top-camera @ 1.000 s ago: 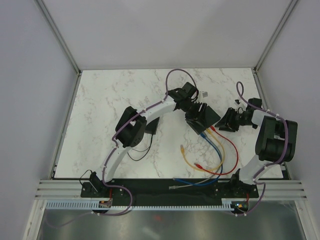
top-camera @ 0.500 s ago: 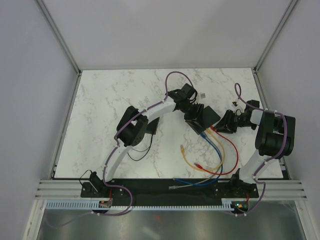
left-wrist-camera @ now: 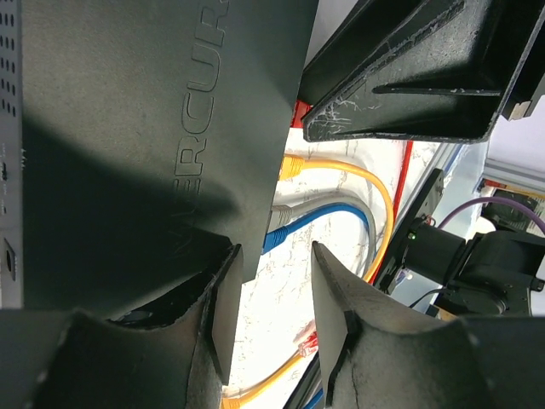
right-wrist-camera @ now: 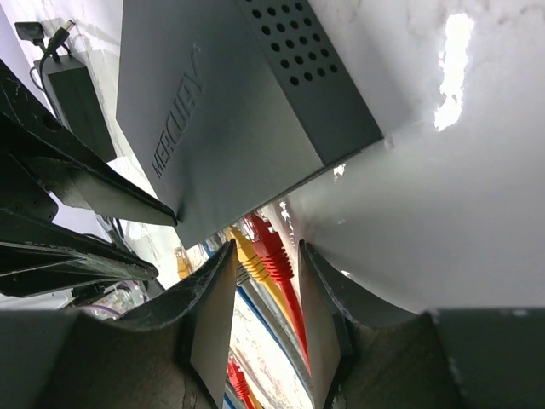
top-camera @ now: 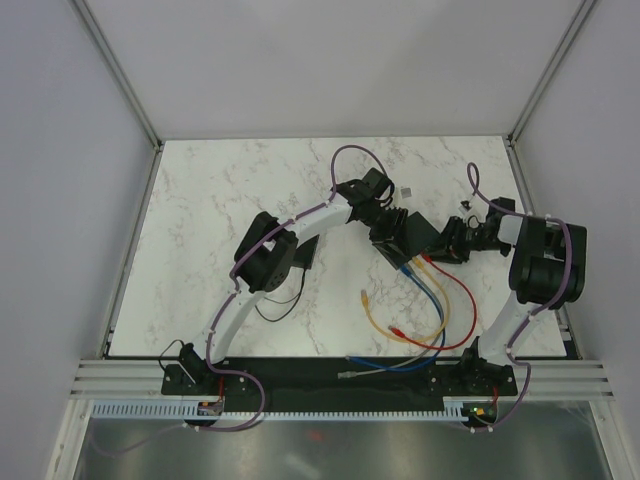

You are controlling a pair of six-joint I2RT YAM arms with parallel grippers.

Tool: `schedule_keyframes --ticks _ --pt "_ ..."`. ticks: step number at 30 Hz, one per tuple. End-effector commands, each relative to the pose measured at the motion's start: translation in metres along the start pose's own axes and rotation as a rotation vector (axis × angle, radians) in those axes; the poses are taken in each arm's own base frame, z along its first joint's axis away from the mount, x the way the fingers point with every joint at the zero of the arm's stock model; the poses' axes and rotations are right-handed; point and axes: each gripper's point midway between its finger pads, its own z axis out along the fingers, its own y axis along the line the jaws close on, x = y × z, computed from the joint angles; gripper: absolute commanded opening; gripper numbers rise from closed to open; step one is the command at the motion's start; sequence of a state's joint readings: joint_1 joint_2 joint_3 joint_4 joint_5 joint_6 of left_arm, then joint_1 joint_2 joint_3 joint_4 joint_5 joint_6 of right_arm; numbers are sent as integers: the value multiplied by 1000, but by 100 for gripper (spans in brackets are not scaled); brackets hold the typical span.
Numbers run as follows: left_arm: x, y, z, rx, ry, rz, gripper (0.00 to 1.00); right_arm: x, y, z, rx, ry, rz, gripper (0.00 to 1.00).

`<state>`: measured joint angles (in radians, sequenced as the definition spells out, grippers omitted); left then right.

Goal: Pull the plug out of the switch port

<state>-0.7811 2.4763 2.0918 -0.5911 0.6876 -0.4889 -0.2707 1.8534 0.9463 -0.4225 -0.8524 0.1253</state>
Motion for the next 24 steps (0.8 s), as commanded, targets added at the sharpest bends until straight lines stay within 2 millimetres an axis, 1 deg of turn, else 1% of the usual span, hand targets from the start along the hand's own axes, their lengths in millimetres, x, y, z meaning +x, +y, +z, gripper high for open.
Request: schedule_keyframes --ticks 1,7,13,14,18,21,24 --pt "1 5 8 -2 11 -27 46 -8 -3 6 4 -7 -73 44" --pt "4 8 10 2 22 -34 45 -11 -7 10 26 -4 -63 45" --pt "4 9 11 3 26 -40 44 -7 -14 12 51 7 -46 41" --pt "4 9 11 3 26 -40 44 -5 -15 12 51 11 -44 37" --pt "5 10 11 4 29 -45 44 -4 -17 13 56 15 -37 34" --pt "5 10 11 4 28 -43 44 -3 -19 15 57 20 -30 29" --pt "5 11 13 4 30 -46 44 -5 -20 16 61 21 -11 22"
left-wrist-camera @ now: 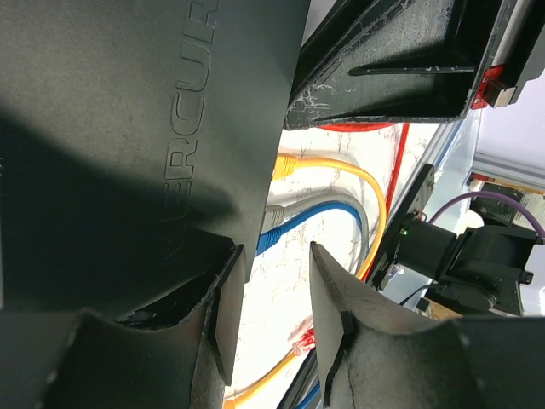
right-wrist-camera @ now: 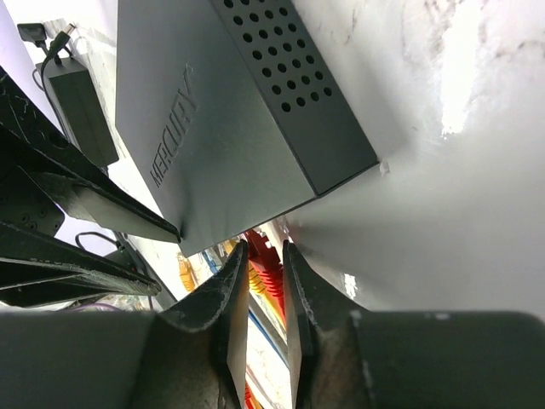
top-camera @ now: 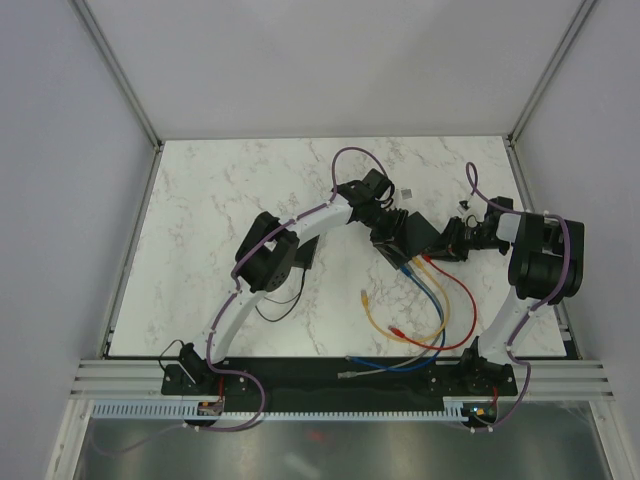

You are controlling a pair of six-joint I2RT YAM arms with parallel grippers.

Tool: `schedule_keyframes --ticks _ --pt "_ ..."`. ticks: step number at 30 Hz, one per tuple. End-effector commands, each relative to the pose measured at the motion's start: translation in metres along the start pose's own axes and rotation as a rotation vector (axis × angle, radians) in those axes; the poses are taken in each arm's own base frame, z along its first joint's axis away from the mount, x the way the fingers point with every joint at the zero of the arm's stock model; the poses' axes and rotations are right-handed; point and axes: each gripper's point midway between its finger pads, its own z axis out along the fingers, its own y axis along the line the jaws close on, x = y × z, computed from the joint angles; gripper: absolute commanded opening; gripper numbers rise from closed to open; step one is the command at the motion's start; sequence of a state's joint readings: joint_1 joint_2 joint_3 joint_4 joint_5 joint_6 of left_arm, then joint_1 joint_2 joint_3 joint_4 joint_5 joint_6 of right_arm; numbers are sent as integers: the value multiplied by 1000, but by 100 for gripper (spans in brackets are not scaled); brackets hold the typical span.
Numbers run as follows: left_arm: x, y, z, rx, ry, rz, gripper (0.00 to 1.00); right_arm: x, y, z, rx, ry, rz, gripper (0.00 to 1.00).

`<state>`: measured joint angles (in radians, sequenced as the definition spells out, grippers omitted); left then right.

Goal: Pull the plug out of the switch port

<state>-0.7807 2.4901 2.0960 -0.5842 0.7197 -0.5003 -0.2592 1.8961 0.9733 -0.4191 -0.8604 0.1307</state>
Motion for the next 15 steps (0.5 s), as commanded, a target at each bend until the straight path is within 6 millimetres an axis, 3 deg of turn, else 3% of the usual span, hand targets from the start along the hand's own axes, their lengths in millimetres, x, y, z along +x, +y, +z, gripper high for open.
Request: schedule_keyframes --ticks 1,5,8,15 --pt "2 12 9 -21 14 -38 44 -3 -20 10 77 4 -5 16" --pt "3 12 11 -14 20 -59 44 4 -24 11 95 12 42 0" --pt "4 12 13 -7 27 -77 44 7 -25 9 109 9 49 0" --pt "6 16 19 -3 38 -104 43 20 -49 4 253 63 53 0"
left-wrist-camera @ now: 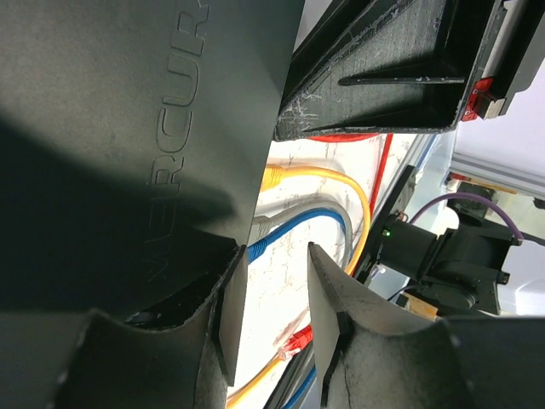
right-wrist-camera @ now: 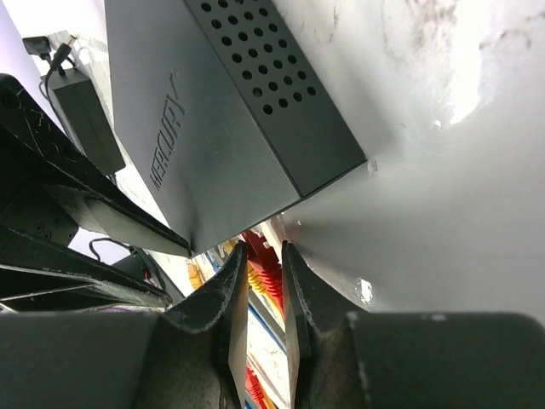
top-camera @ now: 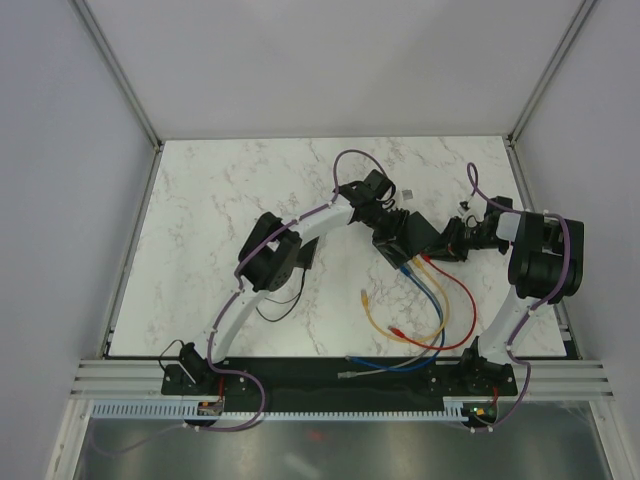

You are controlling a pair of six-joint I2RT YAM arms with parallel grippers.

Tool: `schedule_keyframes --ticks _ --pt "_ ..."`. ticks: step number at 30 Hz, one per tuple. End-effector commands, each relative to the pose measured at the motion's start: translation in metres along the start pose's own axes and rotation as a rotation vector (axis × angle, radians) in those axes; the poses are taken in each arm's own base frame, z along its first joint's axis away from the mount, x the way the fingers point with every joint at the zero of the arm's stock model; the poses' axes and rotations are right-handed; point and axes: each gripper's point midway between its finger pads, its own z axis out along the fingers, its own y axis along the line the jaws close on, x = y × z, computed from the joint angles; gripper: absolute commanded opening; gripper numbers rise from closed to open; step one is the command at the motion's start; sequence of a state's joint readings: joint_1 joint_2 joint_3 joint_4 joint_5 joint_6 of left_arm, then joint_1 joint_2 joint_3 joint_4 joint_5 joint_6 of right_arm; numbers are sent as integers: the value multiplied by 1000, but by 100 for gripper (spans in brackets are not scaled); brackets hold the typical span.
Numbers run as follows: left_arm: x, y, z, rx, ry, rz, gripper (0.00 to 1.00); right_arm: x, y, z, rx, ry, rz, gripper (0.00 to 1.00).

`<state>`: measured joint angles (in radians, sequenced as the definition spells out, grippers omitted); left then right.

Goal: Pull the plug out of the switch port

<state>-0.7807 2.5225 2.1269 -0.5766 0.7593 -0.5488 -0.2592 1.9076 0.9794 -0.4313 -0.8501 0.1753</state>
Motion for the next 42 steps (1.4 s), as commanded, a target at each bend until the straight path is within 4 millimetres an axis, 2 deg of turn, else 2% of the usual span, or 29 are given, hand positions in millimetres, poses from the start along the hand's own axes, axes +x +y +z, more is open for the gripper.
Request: schedule_keyframes --ticks 1,7,12,16,23,28,31,33,36,37,39,40,42 --pt "6 22 15 -44 22 -63 42 15 -50 2 259 47 -15 0" --pt "8 25 21 -31 37 -89 42 19 -60 -9 367 52 -83 0" --pt "7 25 25 -18 40 -100 41 25 -48 -6 363 80 -122 0" --pt "8 24 28 -8 43 -101 41 29 -47 -11 376 77 -107 0" --pt "3 26 28 3 38 -106 41 53 -53 -19 401 98 -23 0" --pt "3 26 29 12 39 -115 41 57 -48 -25 389 81 -5 0" --pt "3 22 27 25 41 -105 41 49 -40 -31 380 44 -29 0" --pt "1 18 23 35 38 -86 41 39 -39 -43 420 -7 -32 0" --pt "1 7 16 52 38 -67 41 22 -37 -60 491 -80 -21 0" --pt "2 5 13 54 37 -62 42 10 -33 -66 507 -114 -22 0" --pt "-2 -10 0 68 21 -24 43 2 -29 -75 544 -139 -5 0" --pt "-2 -14 -5 70 19 -14 45 -10 -24 -82 559 -168 -9 0" --pt "-6 -27 -23 74 -5 21 47 -14 -21 -91 593 -184 9 0"
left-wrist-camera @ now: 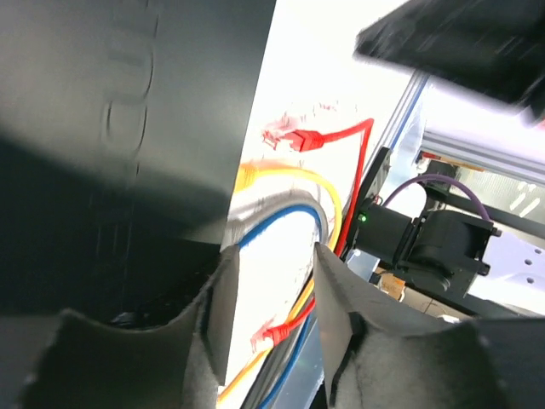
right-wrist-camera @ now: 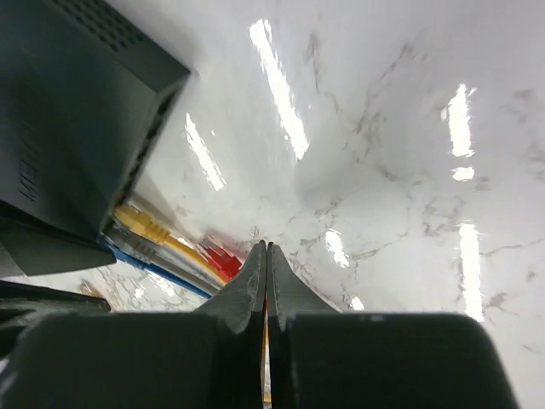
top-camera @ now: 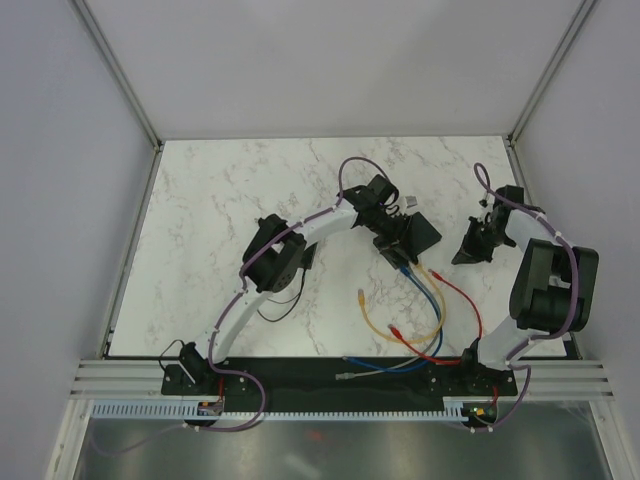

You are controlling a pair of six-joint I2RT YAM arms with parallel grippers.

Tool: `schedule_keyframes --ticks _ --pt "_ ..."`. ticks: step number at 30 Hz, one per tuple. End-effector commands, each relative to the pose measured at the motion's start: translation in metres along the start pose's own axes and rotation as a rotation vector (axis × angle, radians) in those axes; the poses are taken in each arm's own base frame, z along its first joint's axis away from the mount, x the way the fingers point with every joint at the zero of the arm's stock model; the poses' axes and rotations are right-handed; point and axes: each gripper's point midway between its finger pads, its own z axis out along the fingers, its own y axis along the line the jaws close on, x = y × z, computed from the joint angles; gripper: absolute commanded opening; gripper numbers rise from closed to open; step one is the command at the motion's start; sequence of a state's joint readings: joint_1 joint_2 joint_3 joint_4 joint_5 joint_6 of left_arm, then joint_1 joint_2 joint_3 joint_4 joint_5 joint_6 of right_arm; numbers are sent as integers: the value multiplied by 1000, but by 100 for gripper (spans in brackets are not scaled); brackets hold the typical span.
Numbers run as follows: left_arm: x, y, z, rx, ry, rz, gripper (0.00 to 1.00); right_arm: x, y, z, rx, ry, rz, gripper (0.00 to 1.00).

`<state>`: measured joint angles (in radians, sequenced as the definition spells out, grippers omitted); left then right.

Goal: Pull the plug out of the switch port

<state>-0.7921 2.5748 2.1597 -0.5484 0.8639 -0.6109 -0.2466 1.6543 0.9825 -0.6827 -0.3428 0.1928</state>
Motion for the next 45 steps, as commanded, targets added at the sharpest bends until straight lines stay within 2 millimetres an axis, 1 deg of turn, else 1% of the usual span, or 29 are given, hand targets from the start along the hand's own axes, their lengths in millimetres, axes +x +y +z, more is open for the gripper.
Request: schedule_keyframes --ticks 1,2,3,4,5,6,7,8,9,10,11,12,13,14,15,16,19,20,22,23,25,27,30,33,35,38,40,43,45 --pt "-12 -24 -42 -21 -71 81 49 -37 -1 -34 105 -115 23 0" --pt "-12 -25 -48 -21 -76 82 49 -41 2 -40 103 -133 21 0" --pt "-14 -37 -61 -15 -94 114 50 -41 5 -43 104 -134 15 0" --pt "-12 -37 -64 -18 -93 116 52 -43 9 -46 107 -141 10 0" --pt "-13 -39 -72 -18 -104 122 53 -40 10 -47 113 -131 12 0" --pt "-13 -48 -83 -15 -120 148 53 -31 8 -46 134 -102 34 0" --pt "-9 -46 -87 -22 -118 146 55 -25 5 -46 149 -83 51 1" --pt "-10 -43 -96 -28 -129 153 56 -19 3 -47 164 -65 66 15" --pt "-8 -52 -108 -27 -147 175 57 -14 2 -46 169 -56 86 20" --pt "-4 -43 -115 -41 -147 162 58 -11 3 -48 169 -51 92 25" --pt "-1 -41 -120 -46 -149 184 59 -3 4 -50 180 -26 105 35" --pt "10 -33 -123 -59 -133 167 59 4 3 -50 187 -7 127 38" --pt "12 -38 -136 -66 -154 181 59 8 8 -52 171 -1 188 39" --pt "17 -37 -141 -75 -156 196 59 14 12 -53 165 8 224 39" --pt "28 -27 -142 -95 -144 178 59 18 14 -54 159 9 261 39" --pt "30 -33 -153 -112 -170 202 59 17 15 -61 182 -37 340 40" --pt "42 -27 -162 -145 -173 211 59 24 19 -68 215 -73 385 41" --pt "45 -31 -166 -146 -181 224 59 27 22 -67 230 -75 362 42" --pt "49 -33 -170 -145 -182 233 59 30 24 -59 248 -56 285 43" --pt "51 -36 -172 -138 -184 241 60 32 22 -55 274 -40 194 45" --pt "55 -37 -174 -108 -171 234 60 34 19 -44 294 12 112 46" --pt "61 -34 -177 -97 -163 216 60 38 20 -36 301 57 -7 48" --pt "64 -28 -184 -105 -175 196 60 38 3 -24 384 112 -61 50" --pt "63 -26 -190 -105 -186 194 60 38 5 -16 400 138 -141 52" --pt "62 -24 -194 -105 -195 189 60 40 2 -16 420 165 -169 52" --pt "62 -23 -197 -102 -199 186 60 34 1 -15 445 172 -219 53" --pt "63 -22 -199 -98 -199 181 60 37 -2 -12 462 206 -237 53" --pt "63 -19 -200 -100 -202 175 60 39 -6 -9 487 232 -251 51" --pt "63 -18 -202 -101 -205 170 60 41 -9 -7 494 246 -252 46"
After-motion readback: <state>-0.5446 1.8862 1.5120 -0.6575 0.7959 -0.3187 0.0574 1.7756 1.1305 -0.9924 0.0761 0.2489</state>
